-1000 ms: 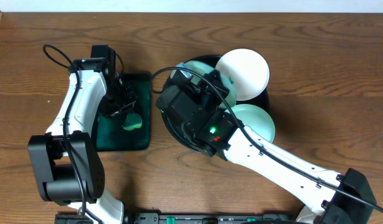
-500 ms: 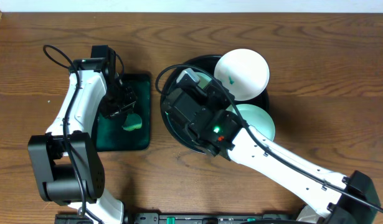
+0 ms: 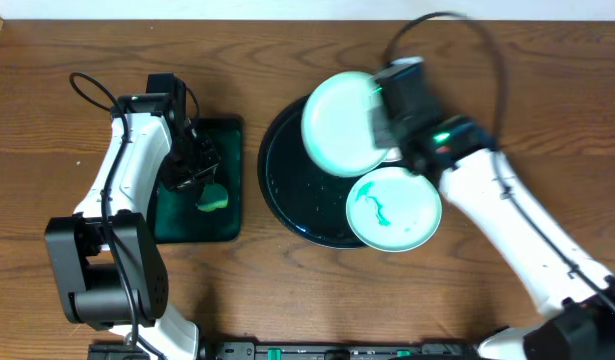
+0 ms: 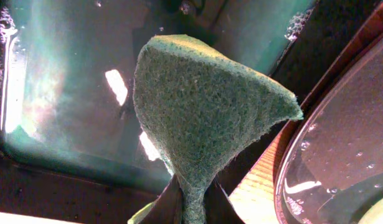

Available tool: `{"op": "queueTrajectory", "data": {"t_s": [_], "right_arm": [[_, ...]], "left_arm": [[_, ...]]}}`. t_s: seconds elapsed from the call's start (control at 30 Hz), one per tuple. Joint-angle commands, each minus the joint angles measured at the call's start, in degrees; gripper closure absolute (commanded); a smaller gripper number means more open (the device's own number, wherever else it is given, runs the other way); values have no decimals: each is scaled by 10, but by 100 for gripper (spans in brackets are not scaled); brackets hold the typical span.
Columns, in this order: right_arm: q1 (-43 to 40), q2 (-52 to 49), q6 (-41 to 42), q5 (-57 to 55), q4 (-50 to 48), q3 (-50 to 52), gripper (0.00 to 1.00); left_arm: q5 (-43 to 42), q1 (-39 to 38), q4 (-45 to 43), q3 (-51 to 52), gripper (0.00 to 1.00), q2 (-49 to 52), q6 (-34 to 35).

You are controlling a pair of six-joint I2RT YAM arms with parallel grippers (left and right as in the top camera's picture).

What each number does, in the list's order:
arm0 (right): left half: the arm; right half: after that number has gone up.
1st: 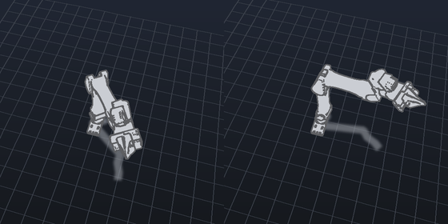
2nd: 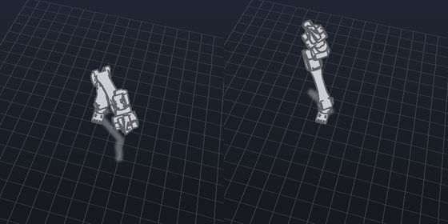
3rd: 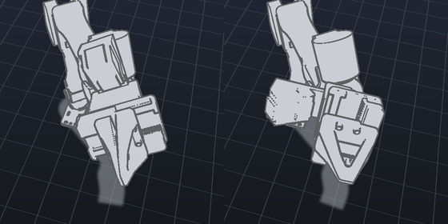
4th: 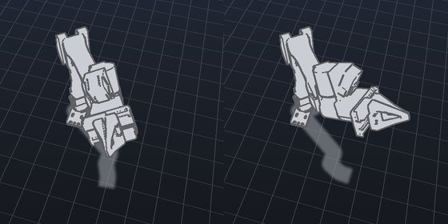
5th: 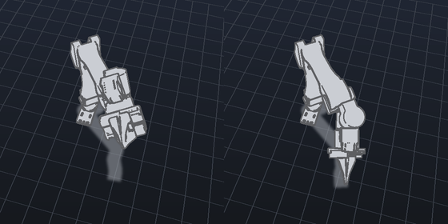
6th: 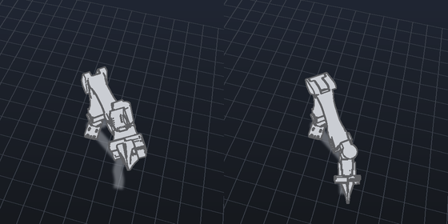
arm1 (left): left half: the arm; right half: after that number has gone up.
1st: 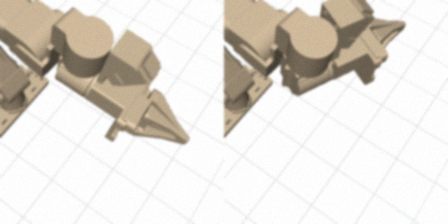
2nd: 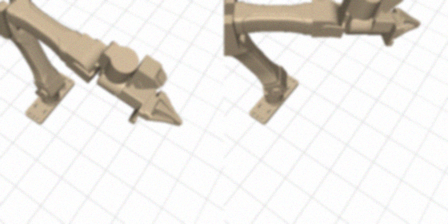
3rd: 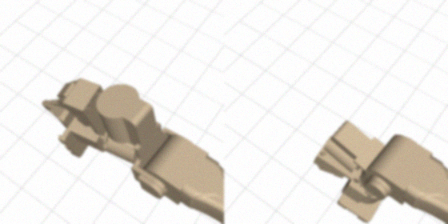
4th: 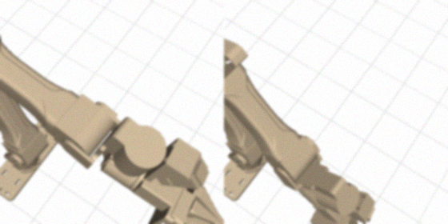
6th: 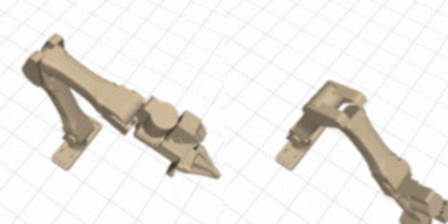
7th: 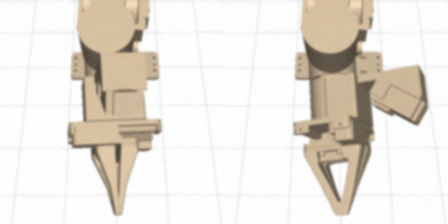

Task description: Clean dirty plates on tray and stack at the side

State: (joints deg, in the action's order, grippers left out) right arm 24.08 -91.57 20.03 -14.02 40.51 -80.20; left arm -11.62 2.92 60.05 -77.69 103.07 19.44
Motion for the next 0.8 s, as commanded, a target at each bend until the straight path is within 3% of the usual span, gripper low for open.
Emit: {"op": "queueTrajectory", "data": {"t_s": [0.0,0.17,0.33,0.77], "right_arm": [[-133,24,57,127,6,-8,99],[-334,23,66,204,27,-8,99],[-451,-6,74,203,42,-6,99],[-520,-225,61,171,0,-6,99]], "left_arm": [[8,3,3,5,93,1,-4],[8,3,3,5,93,1,-4],[8,3,3,5,93,1,-4],[7,3,10,5,93,1,-4]]}}
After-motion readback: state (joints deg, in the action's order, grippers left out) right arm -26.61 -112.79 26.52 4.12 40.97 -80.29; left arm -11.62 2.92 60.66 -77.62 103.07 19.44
